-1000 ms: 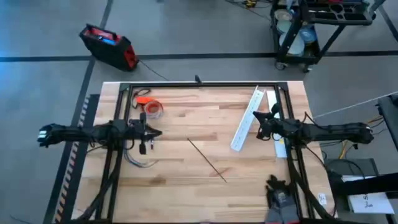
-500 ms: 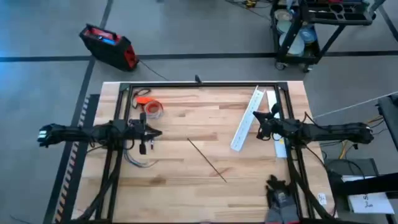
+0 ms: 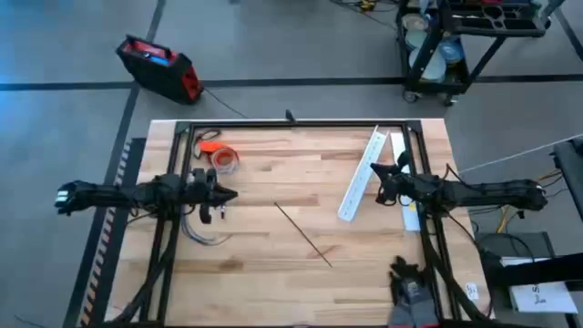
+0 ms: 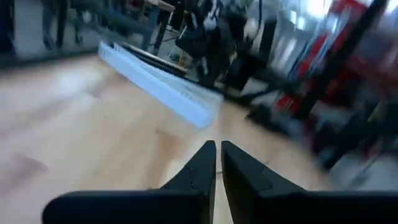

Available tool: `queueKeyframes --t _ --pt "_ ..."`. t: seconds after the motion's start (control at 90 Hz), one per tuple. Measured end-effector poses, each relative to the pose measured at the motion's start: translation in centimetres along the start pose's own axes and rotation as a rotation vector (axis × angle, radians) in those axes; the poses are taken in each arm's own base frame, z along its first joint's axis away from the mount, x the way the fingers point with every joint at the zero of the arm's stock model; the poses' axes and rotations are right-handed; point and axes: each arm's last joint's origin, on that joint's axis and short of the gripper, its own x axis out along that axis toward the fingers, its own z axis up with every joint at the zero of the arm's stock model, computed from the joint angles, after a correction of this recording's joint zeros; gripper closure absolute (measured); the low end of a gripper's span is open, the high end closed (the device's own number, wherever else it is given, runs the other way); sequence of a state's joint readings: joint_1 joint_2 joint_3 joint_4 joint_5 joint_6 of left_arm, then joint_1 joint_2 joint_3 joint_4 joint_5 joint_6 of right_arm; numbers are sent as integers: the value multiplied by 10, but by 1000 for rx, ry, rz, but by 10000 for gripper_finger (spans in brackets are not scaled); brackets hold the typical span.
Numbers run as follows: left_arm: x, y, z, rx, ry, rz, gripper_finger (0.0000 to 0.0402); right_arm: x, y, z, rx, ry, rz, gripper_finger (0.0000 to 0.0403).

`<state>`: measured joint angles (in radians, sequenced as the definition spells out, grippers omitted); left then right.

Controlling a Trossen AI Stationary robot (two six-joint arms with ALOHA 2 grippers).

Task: Ziptie cables
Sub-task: Wrap the cables together using a black zip tie

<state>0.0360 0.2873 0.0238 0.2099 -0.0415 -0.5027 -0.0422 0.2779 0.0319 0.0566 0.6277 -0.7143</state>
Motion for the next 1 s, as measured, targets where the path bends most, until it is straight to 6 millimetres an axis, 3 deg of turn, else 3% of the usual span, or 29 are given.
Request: queueKeyframes --t 0.167,0.367,0.578,0.656,0.9,1.0 --pt "0 1 3 36 -60 58 388 0 0 0 0 0 0 396" --pt "3 3 -2 28 2 68 388 0 0 0 0 0 0 396" --pt "8 -6 -4 110 109 -213 388 0 0 0 0 0 0 396" --pt "11 -7 -4 107 144 -221 388 0 0 0 0 0 0 396" --pt "29 -24 38 252 458 118 388 0 0 0 0 0 0 396" --pt "40 -35 57 325 595 161 388 0 0 0 0 0 0 396"
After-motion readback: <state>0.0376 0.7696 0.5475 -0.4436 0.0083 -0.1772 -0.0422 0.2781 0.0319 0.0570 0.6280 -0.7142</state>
